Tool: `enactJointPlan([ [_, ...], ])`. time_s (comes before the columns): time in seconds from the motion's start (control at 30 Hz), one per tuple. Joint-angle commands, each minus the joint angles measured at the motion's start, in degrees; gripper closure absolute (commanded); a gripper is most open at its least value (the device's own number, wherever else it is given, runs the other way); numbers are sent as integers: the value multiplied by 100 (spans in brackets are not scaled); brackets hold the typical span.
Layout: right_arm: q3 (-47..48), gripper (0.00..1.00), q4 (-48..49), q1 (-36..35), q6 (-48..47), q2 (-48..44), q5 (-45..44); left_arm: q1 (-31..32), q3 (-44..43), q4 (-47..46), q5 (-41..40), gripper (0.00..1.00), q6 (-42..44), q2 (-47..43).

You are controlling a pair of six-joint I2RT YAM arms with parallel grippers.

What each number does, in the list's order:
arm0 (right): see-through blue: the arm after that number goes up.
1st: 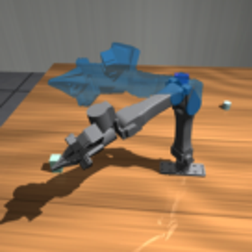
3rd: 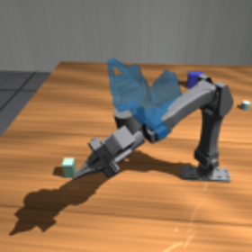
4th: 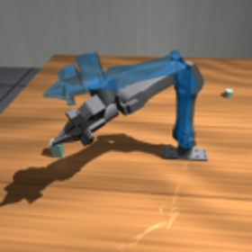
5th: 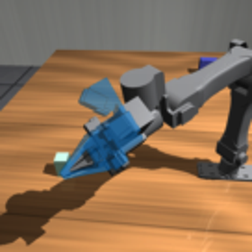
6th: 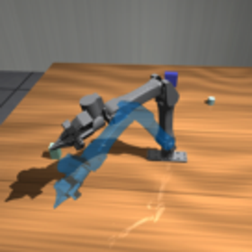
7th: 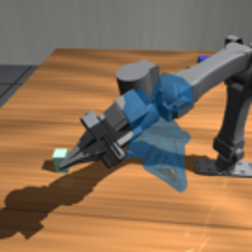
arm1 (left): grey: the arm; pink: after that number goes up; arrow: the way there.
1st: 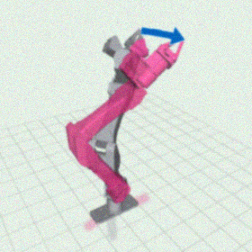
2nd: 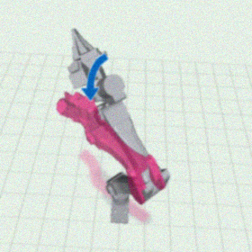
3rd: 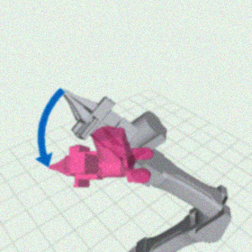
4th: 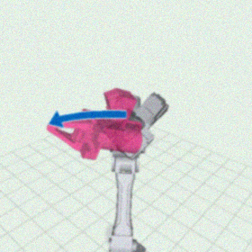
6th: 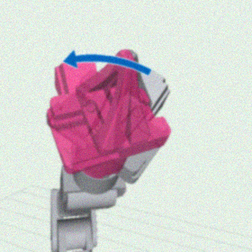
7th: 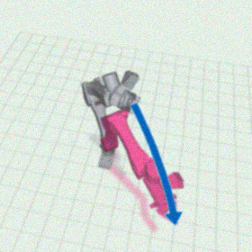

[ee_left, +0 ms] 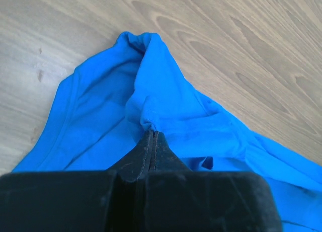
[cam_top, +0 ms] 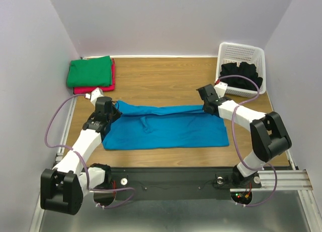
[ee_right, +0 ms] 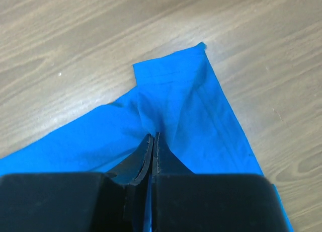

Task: Fold and stack the t-shirts
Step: Fold the tshirt

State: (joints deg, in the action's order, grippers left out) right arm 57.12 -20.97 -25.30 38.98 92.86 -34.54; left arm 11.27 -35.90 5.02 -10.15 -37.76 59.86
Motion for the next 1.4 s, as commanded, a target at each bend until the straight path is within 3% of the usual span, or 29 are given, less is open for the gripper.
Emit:
enactJointPlan([
  [0.0, -210, 100, 67, -133, 171, -338, -44, 33, 320, 131, -48, 100, -363, -369],
  [0.47, -1185, 100, 49, -379, 487, -1446, 176, 33, 804, 940, -453, 100, -1014, -1142],
  [0.7, -1449, 99, 58, -397, 636, -1288, 229, 33, 1050, 895, -250, 100, -1190, -1064],
  [0.8, -1520, 86, 58, -397, 698, -1086, 238, 33, 1076, 1114, -259, 100, -1365, -854],
  [0.83, -1555, 76, 58, -388, 707, -1068, 281, 33, 1059, 1194, -242, 92, -1401, -801],
  [0.9, -1634, 69, 49, -388, 698, -1190, 430, 33, 980, 1395, -172, 69, -1392, -721],
  [0.93, -1669, 55, 32, -397, 672, -1278, 501, 68, 945, 1458, -119, 33, -1427, -738],
  [1.0, -1722, 38, 6, -397, 585, -1716, 685, 69, 875, 1563, -31, 1, -1462, -922],
  [1.03, -1766, 31, -21, -397, 558, -1919, 747, 69, 822, 1625, 4, 1, -1497, -1019],
  [1.1, -1784, 0, -47, -397, 497, -2262, 861, 69, 629, 1695, 66, 1, -1515, -1351],
  [1.27, -1512, 0, -65, -397, 93, -2931, 1476, 77, 207, 1372, 302, 1, -1296, -1644],
  [1.37, -1162, 0, -12, -397, -223, -2582, 1512, 182, -91, 818, 750, 1, -1015, -988],
])
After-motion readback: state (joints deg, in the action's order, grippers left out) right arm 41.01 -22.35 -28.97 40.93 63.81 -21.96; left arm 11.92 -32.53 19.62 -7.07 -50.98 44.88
